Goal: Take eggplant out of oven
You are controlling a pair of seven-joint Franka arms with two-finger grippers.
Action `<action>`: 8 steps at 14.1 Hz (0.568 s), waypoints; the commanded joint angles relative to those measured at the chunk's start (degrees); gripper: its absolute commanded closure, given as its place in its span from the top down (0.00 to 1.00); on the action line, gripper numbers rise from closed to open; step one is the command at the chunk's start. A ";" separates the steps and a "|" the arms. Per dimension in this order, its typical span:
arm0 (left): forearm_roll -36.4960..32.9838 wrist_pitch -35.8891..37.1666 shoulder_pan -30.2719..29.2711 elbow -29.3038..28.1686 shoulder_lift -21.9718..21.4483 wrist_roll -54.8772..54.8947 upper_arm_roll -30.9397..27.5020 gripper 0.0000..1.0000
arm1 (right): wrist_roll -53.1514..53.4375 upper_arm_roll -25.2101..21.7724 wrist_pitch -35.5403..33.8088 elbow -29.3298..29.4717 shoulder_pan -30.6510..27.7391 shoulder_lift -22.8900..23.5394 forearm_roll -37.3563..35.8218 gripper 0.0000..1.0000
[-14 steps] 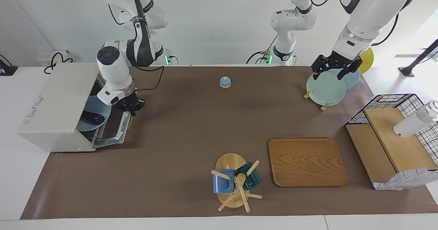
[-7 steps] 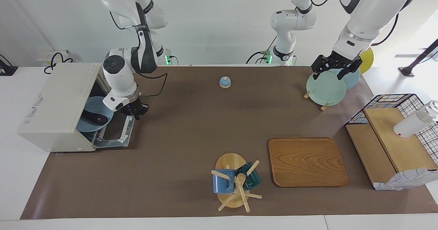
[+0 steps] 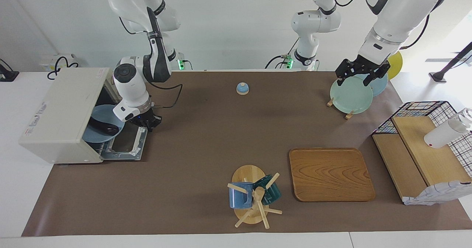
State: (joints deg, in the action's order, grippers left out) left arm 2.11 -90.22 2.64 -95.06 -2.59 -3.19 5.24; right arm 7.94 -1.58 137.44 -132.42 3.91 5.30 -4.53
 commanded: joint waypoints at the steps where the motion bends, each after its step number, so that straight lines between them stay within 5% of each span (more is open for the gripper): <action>1: 0.61 1.10 -0.18 0.40 -0.57 0.55 -0.14 1.00 | 2.60 -1.24 -0.24 -1.44 3.11 -1.26 3.02 0.00; 3: 0.61 1.01 -0.18 0.40 -0.57 0.56 -0.14 1.00 | 2.61 -1.32 -1.47 0.05 5.58 -1.61 5.93 0.00; 5: 0.61 1.10 -0.18 0.40 -0.57 0.55 -0.14 1.00 | 1.91 -1.32 -11.17 6.43 5.41 -2.14 5.94 0.00; 6: 0.61 1.01 -0.18 0.40 -0.57 0.55 -0.14 1.00 | 1.91 -1.41 -15.23 9.34 5.24 -2.23 5.42 0.13; 7: 0.61 1.10 -0.18 0.40 -0.57 0.64 -0.14 1.00 | 2.08 -1.50 -17.97 11.37 5.67 -2.40 4.45 0.42; 8: 0.61 1.01 -0.18 0.40 -0.57 0.56 -0.14 1.00 | 1.99 -1.67 -20.00 12.26 5.59 -3.19 1.31 0.58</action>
State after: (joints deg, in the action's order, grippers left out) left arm 2.11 -90.22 2.64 -95.06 -2.59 -3.19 5.24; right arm 9.96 -2.55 121.85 -123.11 9.36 2.94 -0.59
